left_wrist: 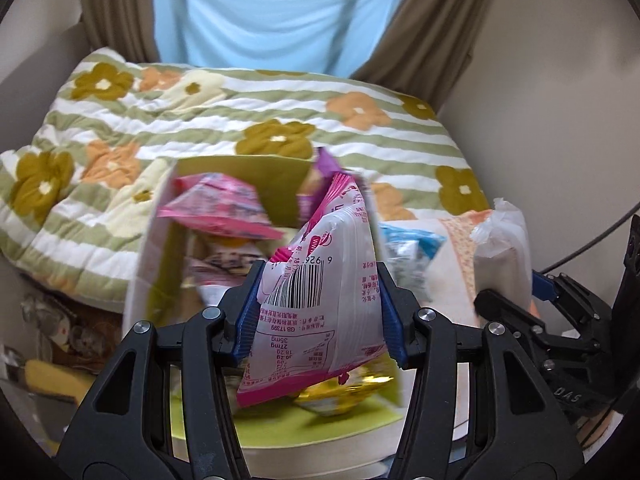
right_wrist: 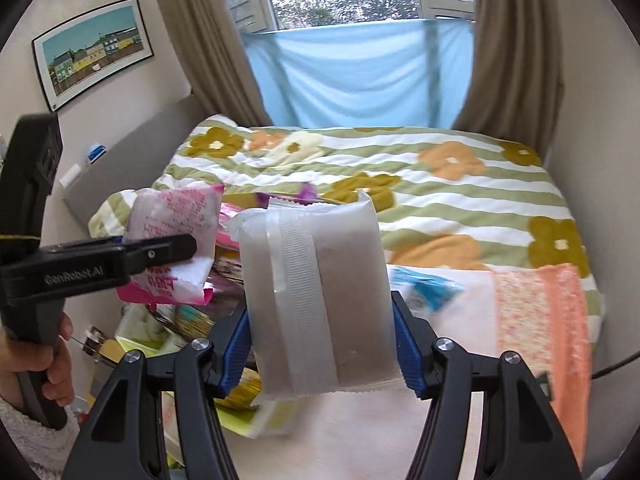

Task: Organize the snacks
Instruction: 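Carry both items into the green box and open both tools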

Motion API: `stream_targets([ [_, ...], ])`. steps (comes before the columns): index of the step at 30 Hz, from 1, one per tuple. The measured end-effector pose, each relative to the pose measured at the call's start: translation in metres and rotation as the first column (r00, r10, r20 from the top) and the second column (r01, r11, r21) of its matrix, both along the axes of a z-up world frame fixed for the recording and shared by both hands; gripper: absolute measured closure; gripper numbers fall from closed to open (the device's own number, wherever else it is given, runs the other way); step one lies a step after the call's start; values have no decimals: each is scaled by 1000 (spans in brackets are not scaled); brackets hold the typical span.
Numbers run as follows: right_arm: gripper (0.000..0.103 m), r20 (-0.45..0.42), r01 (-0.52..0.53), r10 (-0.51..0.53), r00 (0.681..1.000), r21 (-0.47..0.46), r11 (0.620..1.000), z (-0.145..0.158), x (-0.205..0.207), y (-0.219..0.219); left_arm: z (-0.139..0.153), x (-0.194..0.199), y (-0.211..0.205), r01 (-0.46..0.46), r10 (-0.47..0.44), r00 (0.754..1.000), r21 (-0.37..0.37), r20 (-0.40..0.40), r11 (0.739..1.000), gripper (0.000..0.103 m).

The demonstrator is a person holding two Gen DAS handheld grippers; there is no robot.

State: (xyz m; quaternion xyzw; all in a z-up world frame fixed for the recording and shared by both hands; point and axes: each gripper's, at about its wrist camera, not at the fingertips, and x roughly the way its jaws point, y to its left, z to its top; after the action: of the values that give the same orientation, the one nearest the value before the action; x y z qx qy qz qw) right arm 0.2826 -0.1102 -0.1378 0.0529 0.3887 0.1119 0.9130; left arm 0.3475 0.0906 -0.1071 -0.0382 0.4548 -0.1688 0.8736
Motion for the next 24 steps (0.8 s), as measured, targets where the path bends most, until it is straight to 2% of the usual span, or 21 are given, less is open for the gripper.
stream_targets([
  [5, 44, -25, -4, 4, 1000, 1, 1000, -7, 16, 46, -19, 26, 46, 1, 0, 999, 5, -39, 1000, 55],
  [8, 44, -45, 16, -16, 999, -10, 1000, -12, 22, 62, -29, 41, 55, 52, -52, 997, 9, -56, 999, 55],
  [9, 44, -53, 29, -30, 998, -14, 999, -14, 24, 66, -30, 43, 55, 70, -68, 997, 24, -47, 997, 51],
  [11, 44, -66, 56, -57, 996, -19, 998, -17, 26, 72, -31, 45, 52, 93, -92, 995, 63, -33, 994, 28],
  [12, 44, -71, 69, -70, 995, -21, 997, -18, 26, 74, -32, 46, 52, 105, -104, 994, 73, -22, 992, 7],
  [13, 44, -79, 83, -85, 993, -26, 996, -20, 26, 76, -32, 43, 54, 121, -121, 993, 62, -4, 991, 1],
  [18, 44, -111, 114, -119, 987, -50, 992, -26, 22, 81, -34, 34, 64, 123, -122, 992, 35, -16, 992, 1],
  [24, 44, -142, 109, -115, 983, -48, 993, -37, 23, 84, -36, 14, 76, 77, -76, 997, 24, -22, 997, 1],
])
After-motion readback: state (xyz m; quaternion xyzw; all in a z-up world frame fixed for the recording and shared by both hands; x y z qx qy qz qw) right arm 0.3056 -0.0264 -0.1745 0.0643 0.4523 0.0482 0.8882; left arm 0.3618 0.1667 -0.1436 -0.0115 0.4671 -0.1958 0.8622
